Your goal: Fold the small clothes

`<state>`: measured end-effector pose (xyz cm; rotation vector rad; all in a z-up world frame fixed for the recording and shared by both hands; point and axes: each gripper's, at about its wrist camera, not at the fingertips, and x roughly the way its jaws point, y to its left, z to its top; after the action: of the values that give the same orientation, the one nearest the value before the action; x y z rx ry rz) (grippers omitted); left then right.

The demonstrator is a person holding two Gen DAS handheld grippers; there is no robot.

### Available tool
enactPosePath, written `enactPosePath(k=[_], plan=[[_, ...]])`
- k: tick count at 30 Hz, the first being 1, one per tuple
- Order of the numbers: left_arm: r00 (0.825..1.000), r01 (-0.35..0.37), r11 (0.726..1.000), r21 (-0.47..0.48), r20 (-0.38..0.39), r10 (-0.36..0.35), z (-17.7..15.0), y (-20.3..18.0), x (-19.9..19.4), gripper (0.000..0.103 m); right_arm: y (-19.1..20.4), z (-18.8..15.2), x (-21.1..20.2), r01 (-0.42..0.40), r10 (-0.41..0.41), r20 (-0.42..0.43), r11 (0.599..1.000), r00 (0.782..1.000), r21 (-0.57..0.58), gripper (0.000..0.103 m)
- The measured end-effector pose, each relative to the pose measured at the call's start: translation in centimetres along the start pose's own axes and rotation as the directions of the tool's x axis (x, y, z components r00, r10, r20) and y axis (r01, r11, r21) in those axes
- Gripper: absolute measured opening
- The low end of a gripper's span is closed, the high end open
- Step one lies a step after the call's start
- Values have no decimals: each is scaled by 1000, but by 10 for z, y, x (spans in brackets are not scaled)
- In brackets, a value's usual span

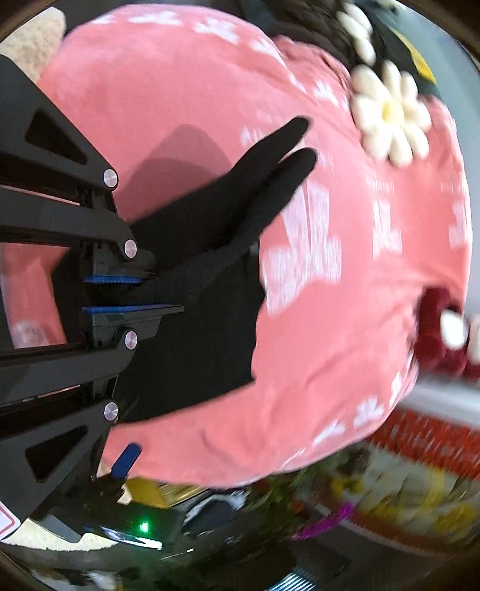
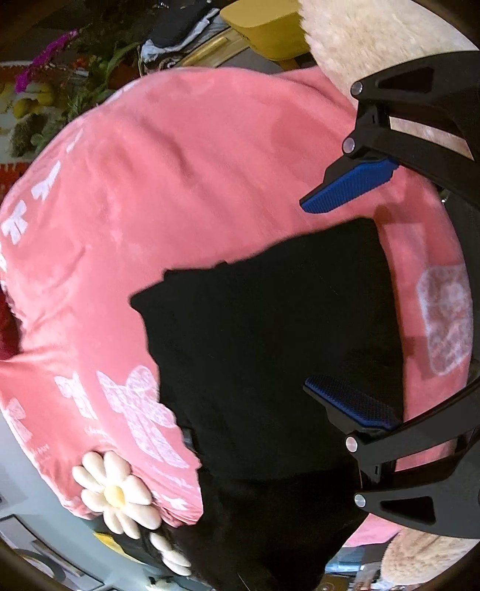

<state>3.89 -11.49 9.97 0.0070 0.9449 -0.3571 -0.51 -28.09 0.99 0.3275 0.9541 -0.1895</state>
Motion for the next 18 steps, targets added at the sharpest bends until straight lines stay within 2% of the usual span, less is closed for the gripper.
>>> enactPosePath(k=[3,6,9,12,14,15,16,18], plan=[[999,25,997,67,-44,-22,-6,-33,23,5,-12,11,-12,23,-25,65,999,998,30,88],[993,35,995,94,-112,-24,-18,-53,53,5,-27,20,-23,18,-26,117,997,993,70,91],[981,34,995,96,-191,-16,-32,-61,84,7,-38,26,-26,-8,-5,125,995,992,103,91],[974,11,996,87,-225,9,-45,-60,96,13,-43,28,-22,-50,37,110,992,993,116,91],[981,13,998,68,-196,0,-49,-55,87,25,-41,27,-23,-100,88,108,989,990,113,91],[983,12,998,54,-183,-2,-51,-51,79,46,-39,28,-22,-142,131,101,984,986,104,91],[986,2,999,39,-169,4,-50,-47,71,56,-36,28,-21,-170,161,92,981,983,93,91],[992,11,1000,25,-130,-7,-53,-38,53,57,-26,32,-17,-229,226,60,972,972,60,91]])
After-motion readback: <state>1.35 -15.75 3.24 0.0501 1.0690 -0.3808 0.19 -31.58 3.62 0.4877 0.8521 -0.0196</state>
